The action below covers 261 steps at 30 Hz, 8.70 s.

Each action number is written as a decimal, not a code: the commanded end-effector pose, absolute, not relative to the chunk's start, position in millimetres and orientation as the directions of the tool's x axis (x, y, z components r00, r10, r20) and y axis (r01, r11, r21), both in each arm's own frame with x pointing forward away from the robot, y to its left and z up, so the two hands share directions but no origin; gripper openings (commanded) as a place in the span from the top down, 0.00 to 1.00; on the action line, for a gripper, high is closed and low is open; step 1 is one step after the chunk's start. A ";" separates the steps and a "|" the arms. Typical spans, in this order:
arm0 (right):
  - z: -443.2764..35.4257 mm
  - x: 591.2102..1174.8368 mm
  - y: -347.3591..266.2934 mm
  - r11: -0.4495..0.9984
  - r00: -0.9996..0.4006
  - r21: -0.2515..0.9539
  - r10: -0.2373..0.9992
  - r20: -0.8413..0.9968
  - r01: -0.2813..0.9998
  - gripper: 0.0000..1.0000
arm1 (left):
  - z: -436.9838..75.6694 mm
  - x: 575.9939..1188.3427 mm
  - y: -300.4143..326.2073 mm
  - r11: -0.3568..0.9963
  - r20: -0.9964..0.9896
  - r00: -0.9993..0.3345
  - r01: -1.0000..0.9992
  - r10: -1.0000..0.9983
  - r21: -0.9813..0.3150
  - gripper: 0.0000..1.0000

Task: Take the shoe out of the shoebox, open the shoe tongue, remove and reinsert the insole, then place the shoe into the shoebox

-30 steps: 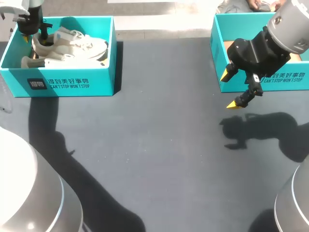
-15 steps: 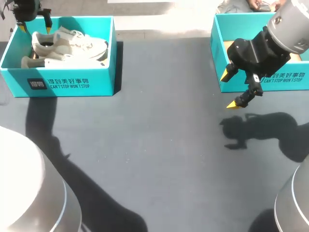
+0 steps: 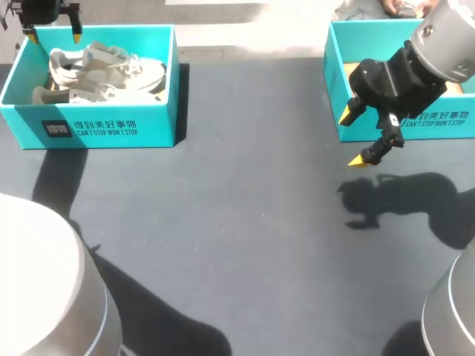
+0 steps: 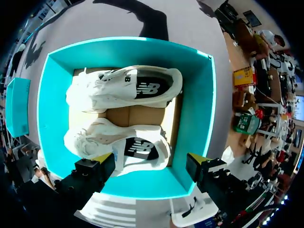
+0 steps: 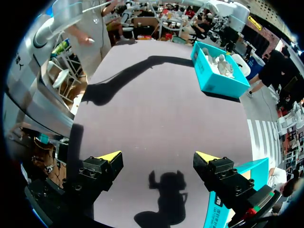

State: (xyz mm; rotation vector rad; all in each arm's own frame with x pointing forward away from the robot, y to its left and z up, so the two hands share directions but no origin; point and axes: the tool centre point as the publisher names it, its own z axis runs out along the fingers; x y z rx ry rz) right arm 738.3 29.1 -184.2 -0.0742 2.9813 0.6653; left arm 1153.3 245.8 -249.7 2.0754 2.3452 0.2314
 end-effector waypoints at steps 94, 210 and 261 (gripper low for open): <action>-184.7 739.4 30.3 0.906 -0.995 0.419 -0.029 -0.092 -0.065 0.00 | -353.0 1030.1 307.0 -0.018 0.208 0.031 0.998 0.978 -0.062 1.00; -184.7 739.4 30.3 0.906 -0.995 0.419 -0.029 -0.092 -0.065 0.00 | -136.1 767.9 86.7 0.204 0.287 -0.245 0.965 0.926 0.167 1.00; -184.7 739.4 30.3 0.906 -0.995 0.419 -0.029 -0.092 -0.065 0.00 | -283.4 726.5 -44.1 0.088 0.237 -0.096 0.995 0.967 0.046 1.00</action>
